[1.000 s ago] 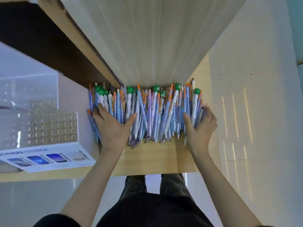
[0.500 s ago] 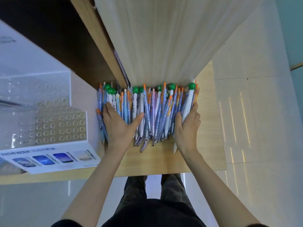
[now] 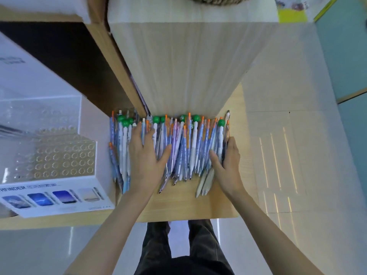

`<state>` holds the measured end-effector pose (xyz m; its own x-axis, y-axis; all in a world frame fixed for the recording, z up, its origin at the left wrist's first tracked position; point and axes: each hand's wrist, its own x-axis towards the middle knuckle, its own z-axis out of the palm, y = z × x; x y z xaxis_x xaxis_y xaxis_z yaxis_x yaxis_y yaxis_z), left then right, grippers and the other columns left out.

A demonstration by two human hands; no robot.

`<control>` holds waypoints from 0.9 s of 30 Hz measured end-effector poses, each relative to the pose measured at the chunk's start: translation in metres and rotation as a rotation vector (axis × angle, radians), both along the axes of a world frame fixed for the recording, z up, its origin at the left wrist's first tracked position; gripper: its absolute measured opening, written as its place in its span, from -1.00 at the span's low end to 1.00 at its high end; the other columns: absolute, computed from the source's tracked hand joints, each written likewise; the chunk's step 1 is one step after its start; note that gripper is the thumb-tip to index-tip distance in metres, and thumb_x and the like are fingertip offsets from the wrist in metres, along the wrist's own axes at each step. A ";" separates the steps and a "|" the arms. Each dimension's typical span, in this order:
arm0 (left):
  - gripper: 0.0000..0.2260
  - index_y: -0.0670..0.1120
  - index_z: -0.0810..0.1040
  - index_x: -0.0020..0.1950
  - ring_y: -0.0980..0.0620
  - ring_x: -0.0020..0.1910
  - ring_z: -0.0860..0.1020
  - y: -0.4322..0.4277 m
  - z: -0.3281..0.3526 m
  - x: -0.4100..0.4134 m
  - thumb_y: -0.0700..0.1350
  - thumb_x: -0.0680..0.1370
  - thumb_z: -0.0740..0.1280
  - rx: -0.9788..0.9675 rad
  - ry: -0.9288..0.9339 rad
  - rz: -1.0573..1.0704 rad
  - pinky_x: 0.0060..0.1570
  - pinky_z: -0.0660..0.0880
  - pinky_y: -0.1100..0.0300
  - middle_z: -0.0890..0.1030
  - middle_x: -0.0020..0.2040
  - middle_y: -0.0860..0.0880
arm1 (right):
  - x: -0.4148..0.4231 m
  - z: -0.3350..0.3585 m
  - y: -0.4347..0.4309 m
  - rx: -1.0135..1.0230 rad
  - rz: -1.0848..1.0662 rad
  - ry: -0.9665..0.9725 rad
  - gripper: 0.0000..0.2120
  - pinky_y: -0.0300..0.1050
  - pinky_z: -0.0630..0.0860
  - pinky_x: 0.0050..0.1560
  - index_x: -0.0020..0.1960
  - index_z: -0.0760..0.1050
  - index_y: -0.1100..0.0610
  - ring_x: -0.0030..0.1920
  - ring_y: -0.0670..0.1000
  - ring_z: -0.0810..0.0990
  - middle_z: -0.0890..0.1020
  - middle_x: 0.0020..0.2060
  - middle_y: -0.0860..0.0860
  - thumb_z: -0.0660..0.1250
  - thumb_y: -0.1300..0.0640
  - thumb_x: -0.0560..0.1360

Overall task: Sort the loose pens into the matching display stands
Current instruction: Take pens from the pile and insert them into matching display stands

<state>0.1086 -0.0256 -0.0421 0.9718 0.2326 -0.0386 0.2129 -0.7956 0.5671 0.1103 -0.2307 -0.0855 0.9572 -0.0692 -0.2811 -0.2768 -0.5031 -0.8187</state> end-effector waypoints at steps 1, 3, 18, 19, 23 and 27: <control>-0.50 -0.19 0.37 0.40 -0.16 0.51 0.12 -0.004 -0.003 0.002 0.02 0.54 0.31 0.028 -0.015 -0.026 0.45 0.11 -0.03 0.18 0.51 -0.22 | 0.003 0.004 -0.003 0.046 -0.029 -0.010 -0.49 0.00 0.30 0.37 0.38 0.24 0.07 0.30 0.02 0.33 0.39 0.27 0.06 0.15 -0.22 0.56; -0.56 -0.17 0.42 0.35 -0.18 0.48 0.18 -0.002 -0.009 0.007 0.03 0.55 0.30 0.064 -0.034 -0.002 0.41 0.18 -0.07 0.24 0.49 -0.22 | 0.012 0.011 -0.012 0.122 -0.071 -0.016 -0.60 -0.38 0.28 0.26 0.38 0.24 0.12 0.23 -0.12 0.35 0.40 0.28 0.06 0.16 -0.04 0.62; -0.64 -0.26 0.56 -0.18 -0.26 -0.22 0.52 0.045 -0.032 0.062 -0.01 0.50 0.14 0.413 0.083 0.097 -0.20 0.46 0.00 0.56 -0.24 -0.30 | 0.064 -0.018 -0.012 -0.170 0.161 -0.085 -0.44 -0.19 -0.11 0.48 0.56 -0.03 0.10 0.53 -0.08 -0.06 0.03 0.55 -0.04 0.02 -0.05 0.64; -0.62 -0.27 0.58 -0.14 -0.26 -0.18 0.53 0.045 -0.032 0.058 0.01 0.52 0.12 0.399 0.100 0.094 -0.16 0.46 -0.02 0.57 -0.20 -0.30 | 0.059 -0.018 -0.011 -0.164 0.160 -0.081 -0.45 -0.20 -0.11 0.47 0.56 -0.03 0.10 0.53 -0.08 -0.06 0.04 0.55 -0.03 0.02 -0.04 0.64; -0.57 -0.28 0.57 0.02 -0.28 -0.03 0.51 0.045 -0.036 0.040 0.04 0.57 0.09 0.341 0.077 0.075 0.07 0.44 -0.10 0.58 -0.04 -0.29 | 0.043 -0.016 -0.005 -0.126 0.133 -0.068 -0.46 -0.21 -0.12 0.47 0.56 -0.02 0.11 0.52 -0.10 -0.05 0.06 0.54 -0.03 0.01 -0.04 0.65; -0.58 -0.23 0.48 0.26 -0.23 0.29 0.40 0.042 -0.023 0.037 0.04 0.60 0.08 0.170 -0.004 0.012 0.30 0.32 -0.11 0.46 0.28 -0.23 | 0.042 -0.009 -0.007 -0.048 0.115 -0.029 -0.46 -0.19 -0.13 0.46 0.56 -0.02 0.07 0.52 -0.11 -0.09 0.05 0.54 -0.06 0.02 -0.07 0.65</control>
